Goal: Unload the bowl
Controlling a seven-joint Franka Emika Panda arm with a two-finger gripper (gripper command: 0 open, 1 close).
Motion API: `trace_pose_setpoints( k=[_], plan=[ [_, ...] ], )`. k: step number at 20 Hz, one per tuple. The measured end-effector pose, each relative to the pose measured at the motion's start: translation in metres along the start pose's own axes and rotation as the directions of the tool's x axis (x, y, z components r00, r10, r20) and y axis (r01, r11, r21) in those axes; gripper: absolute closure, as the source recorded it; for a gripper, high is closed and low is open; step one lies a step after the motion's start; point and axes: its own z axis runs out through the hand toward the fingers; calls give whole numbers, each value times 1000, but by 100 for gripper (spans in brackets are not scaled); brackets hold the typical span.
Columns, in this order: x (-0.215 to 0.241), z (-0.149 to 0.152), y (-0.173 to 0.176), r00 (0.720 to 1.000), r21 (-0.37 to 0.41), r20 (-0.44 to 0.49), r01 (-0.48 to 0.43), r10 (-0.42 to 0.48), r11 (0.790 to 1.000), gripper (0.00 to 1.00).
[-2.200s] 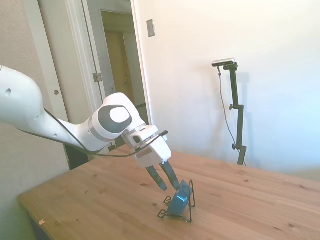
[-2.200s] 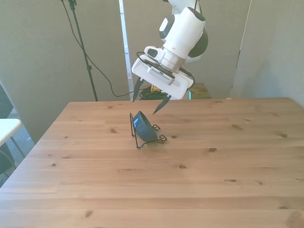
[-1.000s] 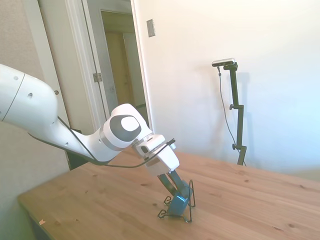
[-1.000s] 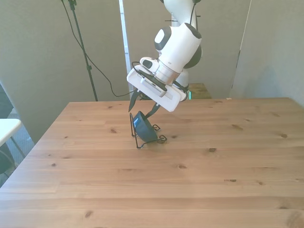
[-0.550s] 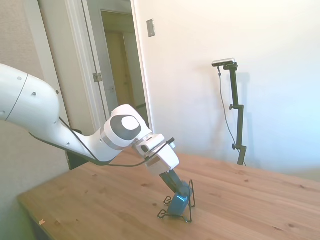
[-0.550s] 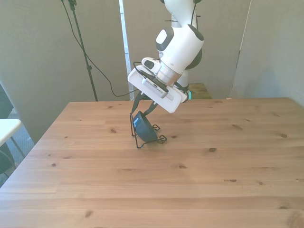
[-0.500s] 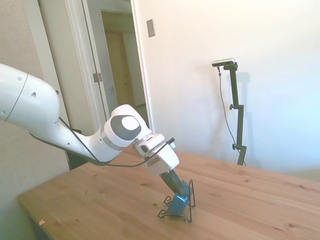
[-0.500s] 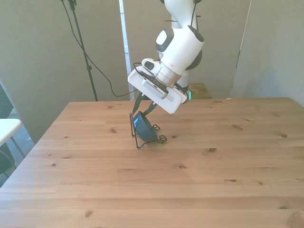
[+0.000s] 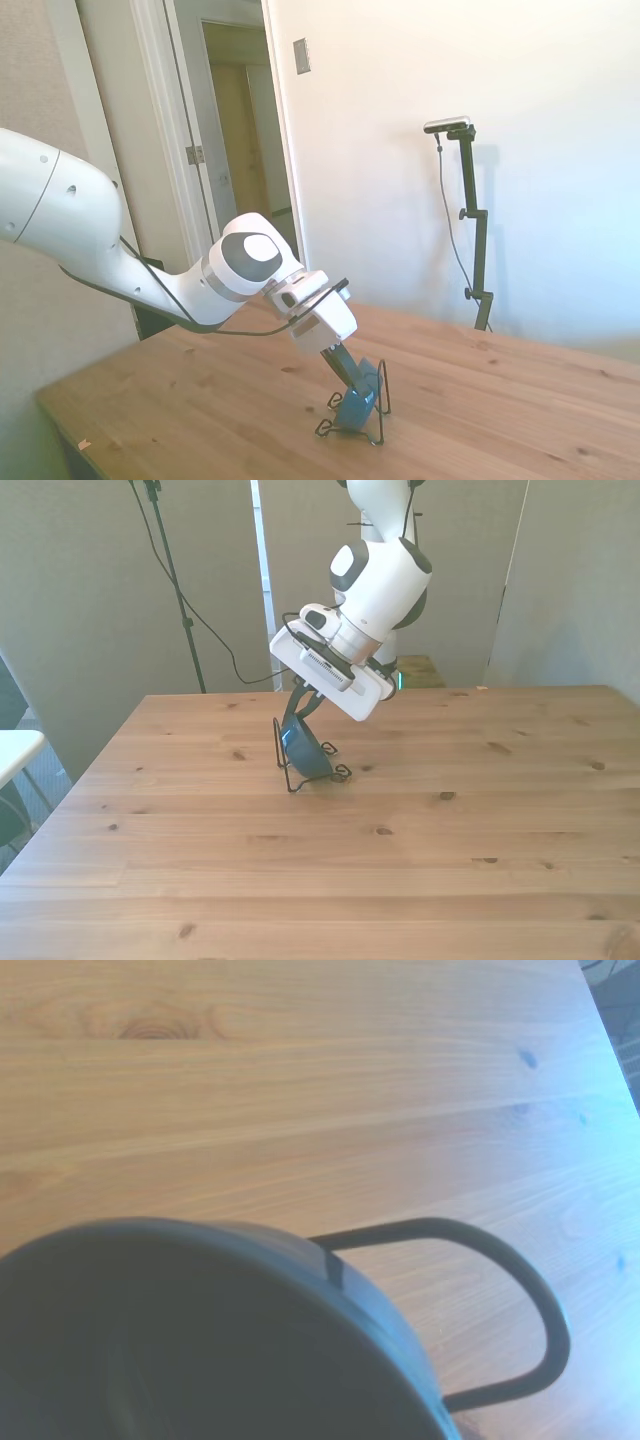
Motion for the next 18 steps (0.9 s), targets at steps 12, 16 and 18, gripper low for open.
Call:
trace_pose_setpoints(
  k=[12,16,18],
  plan=[
    [-9,-19,30,1000,9,-8,-7,7,1000,100],
    [-4,-35,40,999,32,-25,-24,25,999,100],
    [-6,-47,38,999,55,-33,-23,25,998,100]
  ],
)
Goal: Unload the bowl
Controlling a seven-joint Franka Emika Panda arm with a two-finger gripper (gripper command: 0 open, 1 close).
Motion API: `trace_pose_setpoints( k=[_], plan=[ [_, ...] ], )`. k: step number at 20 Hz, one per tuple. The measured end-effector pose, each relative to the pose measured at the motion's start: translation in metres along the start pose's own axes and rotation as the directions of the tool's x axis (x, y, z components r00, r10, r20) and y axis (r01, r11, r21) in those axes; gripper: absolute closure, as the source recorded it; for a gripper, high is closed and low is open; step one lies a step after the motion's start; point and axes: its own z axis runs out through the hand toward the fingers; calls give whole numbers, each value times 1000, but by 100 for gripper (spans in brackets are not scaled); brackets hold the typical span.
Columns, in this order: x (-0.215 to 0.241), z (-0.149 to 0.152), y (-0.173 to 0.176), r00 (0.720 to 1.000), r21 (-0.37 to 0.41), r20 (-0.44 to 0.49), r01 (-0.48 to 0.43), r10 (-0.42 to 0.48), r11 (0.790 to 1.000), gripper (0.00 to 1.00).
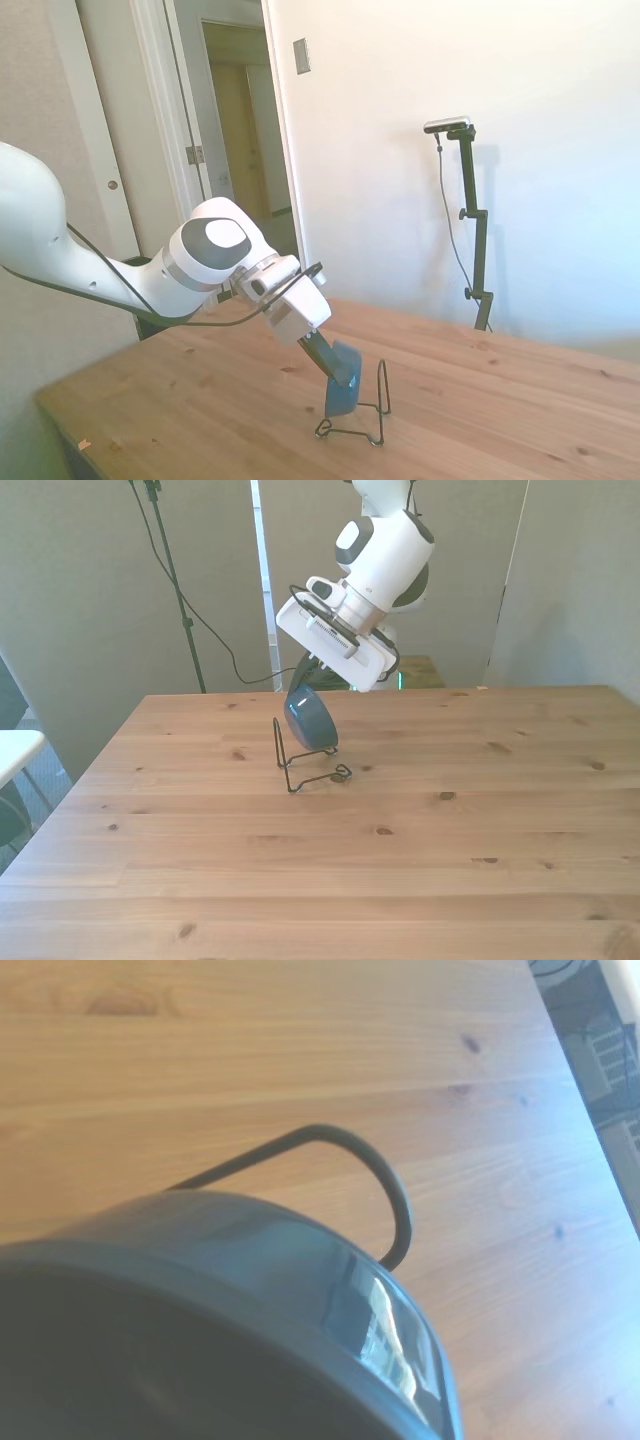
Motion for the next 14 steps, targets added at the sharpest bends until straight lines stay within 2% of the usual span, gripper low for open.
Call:
trace_pose_setpoints(
  k=[4,8,11,14],
  plan=[
    [-35,-34,-33,998,112,62,17,-24,994,100],
    [-89,-72,-73,975,230,199,53,-100,972,100],
    [-110,-89,-83,925,303,344,56,-164,951,100],
    [-109,-91,-76,845,356,476,68,-244,932,100]
  ],
)
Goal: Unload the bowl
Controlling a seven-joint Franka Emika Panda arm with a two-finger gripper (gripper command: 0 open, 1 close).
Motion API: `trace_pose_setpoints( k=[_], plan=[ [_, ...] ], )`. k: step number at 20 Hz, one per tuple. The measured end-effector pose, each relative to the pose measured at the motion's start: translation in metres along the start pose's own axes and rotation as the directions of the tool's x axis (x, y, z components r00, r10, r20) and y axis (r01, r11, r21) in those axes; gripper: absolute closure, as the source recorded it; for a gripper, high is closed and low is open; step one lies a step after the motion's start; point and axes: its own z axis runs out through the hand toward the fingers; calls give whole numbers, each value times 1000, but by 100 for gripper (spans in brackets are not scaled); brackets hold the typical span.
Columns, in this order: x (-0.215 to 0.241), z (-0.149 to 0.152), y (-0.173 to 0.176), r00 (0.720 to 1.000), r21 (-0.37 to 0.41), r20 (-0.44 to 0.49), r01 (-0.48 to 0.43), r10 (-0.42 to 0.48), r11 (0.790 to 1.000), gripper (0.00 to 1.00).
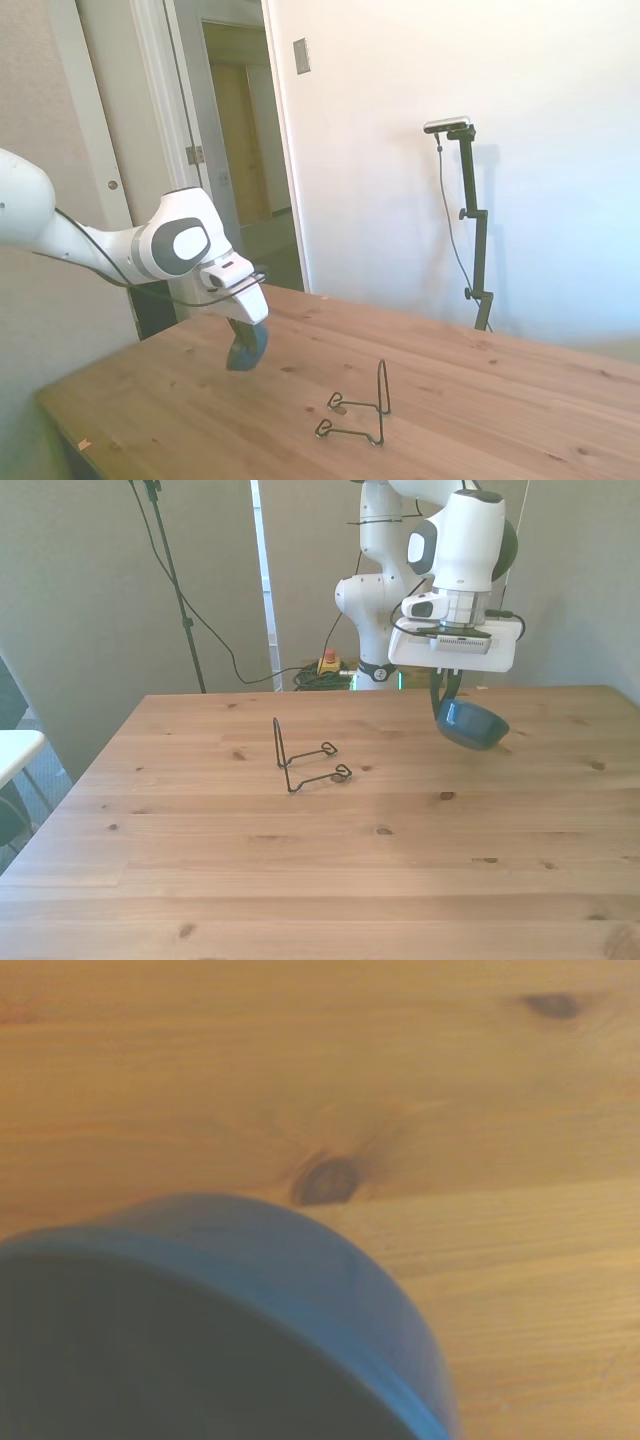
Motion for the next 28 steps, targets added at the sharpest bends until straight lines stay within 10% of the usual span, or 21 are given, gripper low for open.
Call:
trace_pose_setpoints(
  k=[15,16,28],
  plan=[
    [96,68,47,927,-55,367,98,-71,994,100],
    [101,70,46,925,-56,373,101,-73,993,0],
    [124,80,43,923,-69,380,87,-54,994,0]
  ],
)
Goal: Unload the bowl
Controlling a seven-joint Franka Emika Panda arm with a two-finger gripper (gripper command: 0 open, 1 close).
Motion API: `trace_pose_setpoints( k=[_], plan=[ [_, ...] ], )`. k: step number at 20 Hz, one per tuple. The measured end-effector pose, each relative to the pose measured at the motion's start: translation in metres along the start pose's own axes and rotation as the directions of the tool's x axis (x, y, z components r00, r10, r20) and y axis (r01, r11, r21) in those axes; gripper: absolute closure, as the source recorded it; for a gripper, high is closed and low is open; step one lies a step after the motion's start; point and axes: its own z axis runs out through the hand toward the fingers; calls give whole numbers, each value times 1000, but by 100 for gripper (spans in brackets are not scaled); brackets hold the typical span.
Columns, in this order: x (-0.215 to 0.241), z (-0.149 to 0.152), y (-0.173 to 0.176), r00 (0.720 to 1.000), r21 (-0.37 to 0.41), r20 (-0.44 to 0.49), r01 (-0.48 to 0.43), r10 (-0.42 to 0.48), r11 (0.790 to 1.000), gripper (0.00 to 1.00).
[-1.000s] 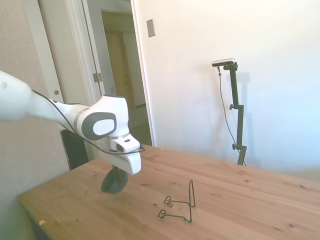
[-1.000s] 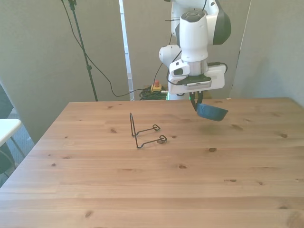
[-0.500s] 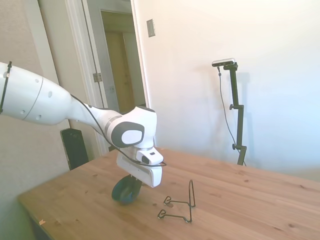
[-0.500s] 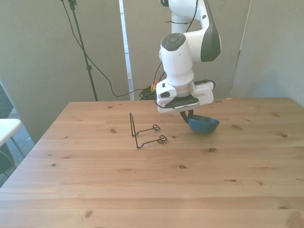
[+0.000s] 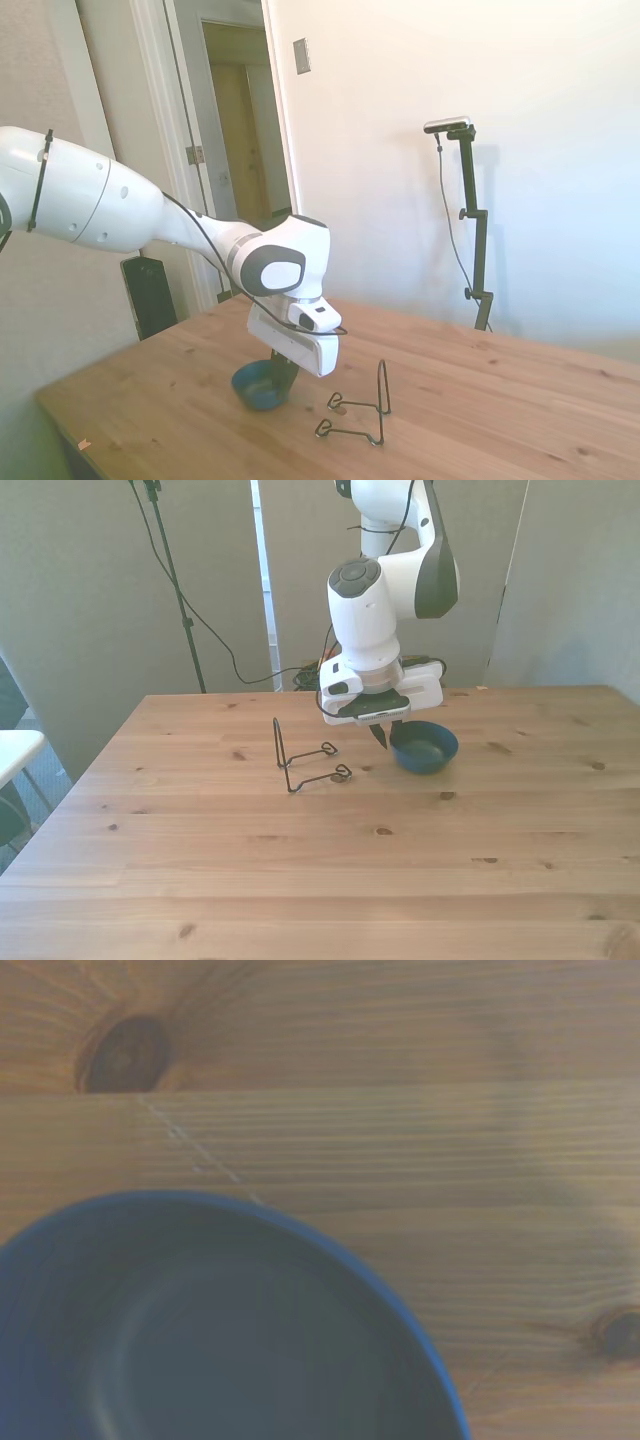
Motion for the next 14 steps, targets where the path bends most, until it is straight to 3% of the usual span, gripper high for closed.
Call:
trace_pose_setpoints(
  k=[5,9,14],
  plan=[
    [-4,-11,3,1000,17,-21,-1,1,1000,0],
    [-25,-39,21,992,80,-123,-19,29,997,0],
    [-70,-58,39,960,140,-268,-44,80,989,0]
  ],
)
